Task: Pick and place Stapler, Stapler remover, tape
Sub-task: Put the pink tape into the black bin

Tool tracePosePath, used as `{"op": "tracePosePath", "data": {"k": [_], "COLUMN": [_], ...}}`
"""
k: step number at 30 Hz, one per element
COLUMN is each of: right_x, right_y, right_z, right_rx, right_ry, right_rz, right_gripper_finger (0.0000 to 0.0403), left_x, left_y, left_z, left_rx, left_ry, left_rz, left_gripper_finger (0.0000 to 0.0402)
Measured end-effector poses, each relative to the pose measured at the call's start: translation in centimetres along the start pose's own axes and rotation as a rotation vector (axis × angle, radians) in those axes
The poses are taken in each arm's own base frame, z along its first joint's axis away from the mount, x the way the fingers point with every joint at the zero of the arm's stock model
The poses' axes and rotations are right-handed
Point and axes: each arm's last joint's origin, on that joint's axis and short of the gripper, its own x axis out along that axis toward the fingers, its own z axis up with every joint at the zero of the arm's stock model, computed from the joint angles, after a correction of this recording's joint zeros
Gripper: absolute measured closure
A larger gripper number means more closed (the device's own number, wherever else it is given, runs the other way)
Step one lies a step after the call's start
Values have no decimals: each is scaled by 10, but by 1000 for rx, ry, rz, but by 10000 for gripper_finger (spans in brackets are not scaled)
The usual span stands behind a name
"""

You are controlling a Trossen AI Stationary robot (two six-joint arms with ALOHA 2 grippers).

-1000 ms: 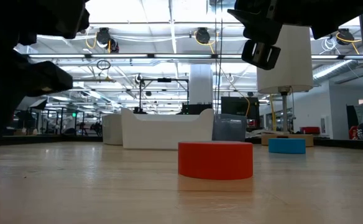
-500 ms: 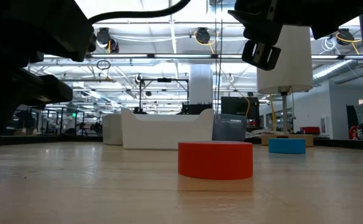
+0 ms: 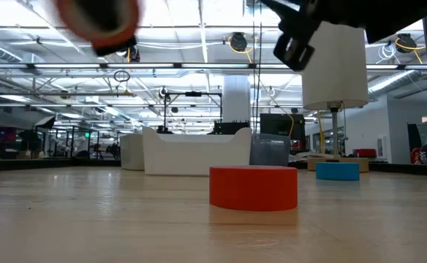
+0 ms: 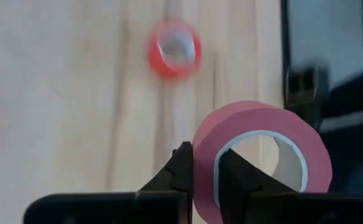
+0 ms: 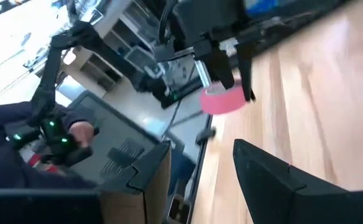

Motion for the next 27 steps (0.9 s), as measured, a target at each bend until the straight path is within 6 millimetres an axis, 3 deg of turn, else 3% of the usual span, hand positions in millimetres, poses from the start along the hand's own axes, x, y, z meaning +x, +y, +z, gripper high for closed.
{"op": "tracePosePath", "data": {"k": [10,15,21,27], "right_x": [-6,-9,-9,-11], "right_y": [21,25,22,18], "right_z": [27,32,34,36], "right_rx": [-455,-661,-798,-868], "right_ry": [-373,-479,-509,-557], "right_rz": [68,0,-128,-322], "right_gripper_finger": [236,236,236,236], "left_x": [-72,-96,-107,-101], "left_y": [35,49,71,85], "left_z": [52,66,74,79], "left_rx": [-129,-204,-336,-438], "left_ry": [-447,-569,-587,-560], "left_rz": [-123,-218,-283,-315], "left_gripper_finger": [366,366,366,366]}}
